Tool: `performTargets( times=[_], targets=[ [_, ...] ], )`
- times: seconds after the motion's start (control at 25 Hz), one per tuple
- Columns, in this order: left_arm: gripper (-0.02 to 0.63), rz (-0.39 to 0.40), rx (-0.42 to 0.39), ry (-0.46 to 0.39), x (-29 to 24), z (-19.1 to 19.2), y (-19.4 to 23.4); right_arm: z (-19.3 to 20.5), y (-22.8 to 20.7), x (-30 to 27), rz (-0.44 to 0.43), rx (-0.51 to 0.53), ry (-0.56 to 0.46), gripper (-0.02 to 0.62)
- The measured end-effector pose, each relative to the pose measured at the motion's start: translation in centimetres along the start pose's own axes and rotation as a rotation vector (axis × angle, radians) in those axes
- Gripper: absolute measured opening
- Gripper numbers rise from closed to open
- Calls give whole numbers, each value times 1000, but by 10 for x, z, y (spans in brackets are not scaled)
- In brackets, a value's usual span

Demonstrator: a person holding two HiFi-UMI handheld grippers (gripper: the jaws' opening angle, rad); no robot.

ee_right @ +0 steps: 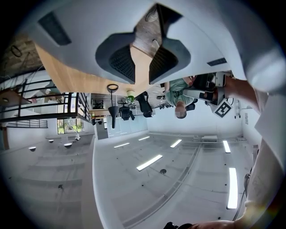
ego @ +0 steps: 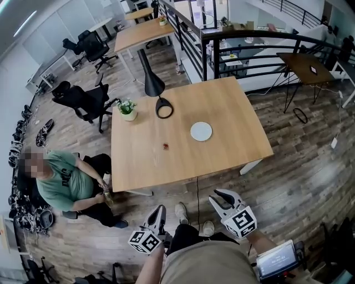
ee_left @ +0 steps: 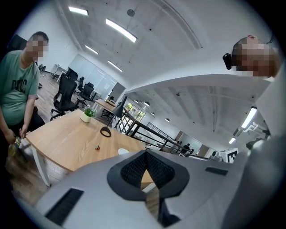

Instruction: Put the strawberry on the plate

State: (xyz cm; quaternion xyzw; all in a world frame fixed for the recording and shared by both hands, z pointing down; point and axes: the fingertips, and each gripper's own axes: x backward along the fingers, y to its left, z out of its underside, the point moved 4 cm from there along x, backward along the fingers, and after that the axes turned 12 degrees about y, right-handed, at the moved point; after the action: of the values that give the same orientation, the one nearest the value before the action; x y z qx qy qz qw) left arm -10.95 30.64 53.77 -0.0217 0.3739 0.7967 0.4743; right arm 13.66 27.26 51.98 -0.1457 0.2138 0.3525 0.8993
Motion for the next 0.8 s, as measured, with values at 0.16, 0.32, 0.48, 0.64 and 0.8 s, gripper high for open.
performTargets(
  times=[0.16, 0.32, 0.48, 0.64, 0.8],
  targets=[
    [2, 5, -15, 5, -9, -27, 15, -18, -2, -23, 1, -2, 10, 81],
    [2, 14, -19, -11, -19, -55, 37, -34, -7, -53, -7, 23, 33, 81],
    [3, 16, -5, -9, -23, -74, 65, -53, -8, -81, 1, 36, 38, 81],
    [3, 25, -5, -6, -25, -92, 90, -71, -10, -103, 22, 38, 35, 81],
    [3, 37, -9, 5, -32, -108, 111, -83, -12, -122, 43, 34, 38, 80]
  ],
)
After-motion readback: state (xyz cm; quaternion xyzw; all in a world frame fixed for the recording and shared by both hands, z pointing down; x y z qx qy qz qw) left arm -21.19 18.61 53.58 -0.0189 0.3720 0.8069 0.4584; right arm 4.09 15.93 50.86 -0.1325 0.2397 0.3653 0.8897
